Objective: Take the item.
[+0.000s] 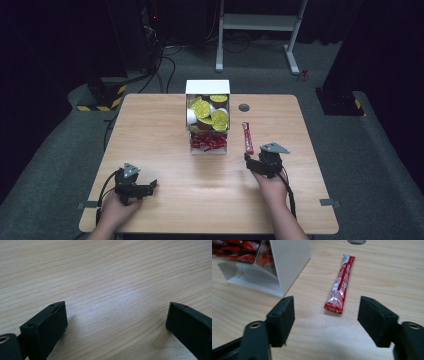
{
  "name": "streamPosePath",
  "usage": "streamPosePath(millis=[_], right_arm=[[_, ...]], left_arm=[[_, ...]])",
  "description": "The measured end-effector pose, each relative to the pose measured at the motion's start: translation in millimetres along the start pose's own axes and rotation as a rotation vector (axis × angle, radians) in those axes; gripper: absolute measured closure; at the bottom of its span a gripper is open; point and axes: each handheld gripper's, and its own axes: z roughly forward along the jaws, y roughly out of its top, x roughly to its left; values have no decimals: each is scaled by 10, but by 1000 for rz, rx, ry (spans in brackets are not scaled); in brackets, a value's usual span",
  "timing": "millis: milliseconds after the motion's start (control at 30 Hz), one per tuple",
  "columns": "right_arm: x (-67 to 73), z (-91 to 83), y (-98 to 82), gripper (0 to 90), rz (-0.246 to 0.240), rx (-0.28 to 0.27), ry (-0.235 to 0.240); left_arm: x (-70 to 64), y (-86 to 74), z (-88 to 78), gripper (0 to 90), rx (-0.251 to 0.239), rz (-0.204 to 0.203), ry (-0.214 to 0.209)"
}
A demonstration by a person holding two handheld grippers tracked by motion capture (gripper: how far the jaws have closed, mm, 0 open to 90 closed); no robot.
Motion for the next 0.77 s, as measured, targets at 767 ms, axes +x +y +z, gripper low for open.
streamPosePath(millis=[767], right_arm=[[-257, -286, -624, 187, -23, 151, -87]], left_arm=[[-4, -1, 3, 40, -5, -6, 0]])
